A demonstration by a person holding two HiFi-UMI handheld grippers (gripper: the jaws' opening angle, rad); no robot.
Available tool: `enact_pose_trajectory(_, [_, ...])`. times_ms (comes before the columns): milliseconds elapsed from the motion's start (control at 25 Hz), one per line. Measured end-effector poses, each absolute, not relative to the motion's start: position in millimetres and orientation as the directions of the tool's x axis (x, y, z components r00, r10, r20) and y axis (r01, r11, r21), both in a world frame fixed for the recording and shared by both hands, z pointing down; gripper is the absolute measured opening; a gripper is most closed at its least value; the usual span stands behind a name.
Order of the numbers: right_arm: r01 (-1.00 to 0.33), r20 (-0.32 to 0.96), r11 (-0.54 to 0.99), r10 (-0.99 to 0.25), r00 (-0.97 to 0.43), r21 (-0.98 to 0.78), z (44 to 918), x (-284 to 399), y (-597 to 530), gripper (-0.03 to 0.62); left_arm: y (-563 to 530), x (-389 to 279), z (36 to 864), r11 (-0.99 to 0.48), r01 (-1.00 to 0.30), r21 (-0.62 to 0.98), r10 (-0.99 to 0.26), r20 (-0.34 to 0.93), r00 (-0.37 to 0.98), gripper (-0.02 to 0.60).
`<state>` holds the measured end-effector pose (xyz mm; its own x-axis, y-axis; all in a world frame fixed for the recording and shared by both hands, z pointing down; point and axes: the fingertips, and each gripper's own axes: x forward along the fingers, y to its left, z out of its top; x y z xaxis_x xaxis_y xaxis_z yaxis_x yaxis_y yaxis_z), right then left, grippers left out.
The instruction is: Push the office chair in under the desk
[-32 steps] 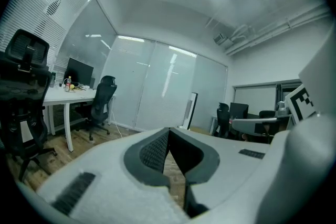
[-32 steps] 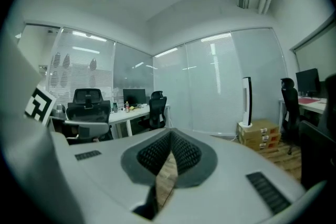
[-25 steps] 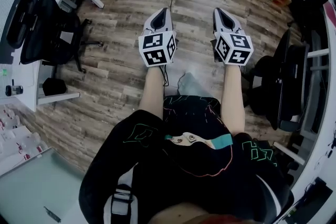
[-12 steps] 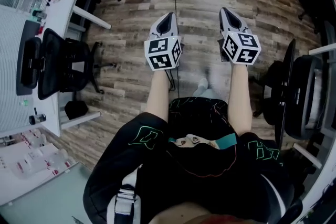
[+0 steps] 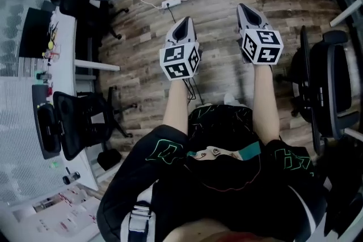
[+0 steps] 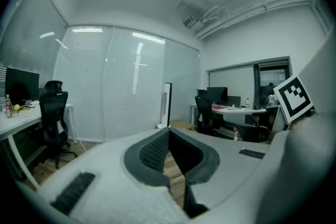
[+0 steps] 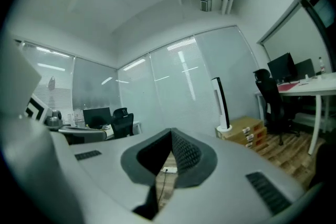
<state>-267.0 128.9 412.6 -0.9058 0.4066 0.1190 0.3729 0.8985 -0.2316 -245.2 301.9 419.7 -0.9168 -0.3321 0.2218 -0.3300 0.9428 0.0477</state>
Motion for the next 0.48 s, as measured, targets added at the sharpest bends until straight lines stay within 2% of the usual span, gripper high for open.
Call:
enact_pose_trajectory(320, [0.198,0.169,0.97,0.22,-0.961,-0.141,412.9,-258.2,65.8,0.005,223.0,-274.2,429.3,0.841,-0.53,0.112,-0.541,0.217,-0.812,0.008])
enact_pose_trajectory(480, [0.059,0.185,0.993,0.077,-0.98,-0.099,412.8,-247.3,23.6,0.005,169.4,-287.6,435.3,0.747,-0.65,0.142,-0.664,0.208,-0.718,0.008])
